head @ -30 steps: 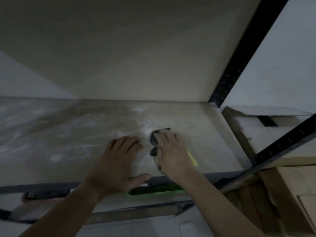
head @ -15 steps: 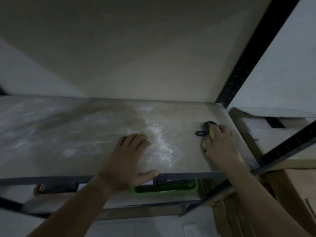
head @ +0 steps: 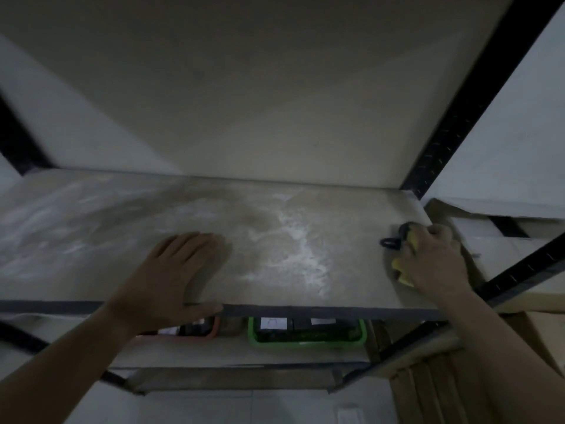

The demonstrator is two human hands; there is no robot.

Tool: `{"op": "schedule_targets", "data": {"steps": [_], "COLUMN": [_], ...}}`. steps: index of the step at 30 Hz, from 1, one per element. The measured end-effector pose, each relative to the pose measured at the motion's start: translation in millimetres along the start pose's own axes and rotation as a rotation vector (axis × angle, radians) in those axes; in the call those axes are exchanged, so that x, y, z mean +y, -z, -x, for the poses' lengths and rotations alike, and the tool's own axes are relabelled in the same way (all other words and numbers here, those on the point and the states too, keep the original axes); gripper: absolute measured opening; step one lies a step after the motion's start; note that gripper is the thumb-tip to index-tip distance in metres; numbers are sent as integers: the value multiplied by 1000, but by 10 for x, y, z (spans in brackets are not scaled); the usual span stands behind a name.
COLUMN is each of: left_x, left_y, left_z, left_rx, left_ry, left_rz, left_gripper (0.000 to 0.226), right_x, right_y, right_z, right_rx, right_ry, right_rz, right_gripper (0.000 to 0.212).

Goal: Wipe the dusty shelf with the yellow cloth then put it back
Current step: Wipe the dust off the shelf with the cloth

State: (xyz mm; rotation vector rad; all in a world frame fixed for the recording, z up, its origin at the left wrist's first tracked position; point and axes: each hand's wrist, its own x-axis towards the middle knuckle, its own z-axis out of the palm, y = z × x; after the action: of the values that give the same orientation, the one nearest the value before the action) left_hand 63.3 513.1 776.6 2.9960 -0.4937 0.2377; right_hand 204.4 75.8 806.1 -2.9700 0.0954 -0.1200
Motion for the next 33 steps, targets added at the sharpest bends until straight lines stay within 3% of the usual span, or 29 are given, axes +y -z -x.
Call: {"op": "schedule_targets", "data": {"steps": [2, 5, 9, 11, 15, 18, 20, 23, 25, 27, 31, 33], "left_x": [-80, -75, -68, -56, -47, -50, -48, -49, -54, -61, -73, -77], "left_y": [2, -18, -8, -2, 21, 23, 18, 15, 10, -3, -18, -17], "left_z": [66, 59, 54, 51, 44, 52, 58, 54, 51, 49, 47, 43], "left_rx": [-9, 2, 14, 20, 20, 16, 20, 18, 19, 17, 9, -2], "left_ry": [11, 19, 22, 18, 15, 15, 15, 19, 17, 13, 9, 7], "left_rz": [-7, -10, -7, -5, -10, -19, -26, -41, -44, -47, -50, -49], "left_gripper": [100, 98, 97, 96, 94, 95, 95, 95, 96, 96, 96, 97], "right_x": [56, -77, -729, -1207, -1769, -1559, -1167, -391, -110, -60, -474, -776], "right_y": [-69, -100, -245, -364, -490, -344, -215, -67, -16, -116, -256, -316], "right_z": [47, 158, 559, 749, 789, 598, 325, -183, -318, -371, -380, -308], "right_rx": [-93, -159, 3, 30, 83, 31, 115, 109, -15, -36, 33, 68], "right_ry": [-10, 25, 257, 327, 534, 469, 355, 126, 126, 176, 28, 145], "right_rz": [126, 11, -257, -373, -358, -526, -526, -245, 94, 280, -45, -39], "right_gripper": [49, 51, 32, 33, 32, 33, 31, 35, 45, 52, 52, 48]}}
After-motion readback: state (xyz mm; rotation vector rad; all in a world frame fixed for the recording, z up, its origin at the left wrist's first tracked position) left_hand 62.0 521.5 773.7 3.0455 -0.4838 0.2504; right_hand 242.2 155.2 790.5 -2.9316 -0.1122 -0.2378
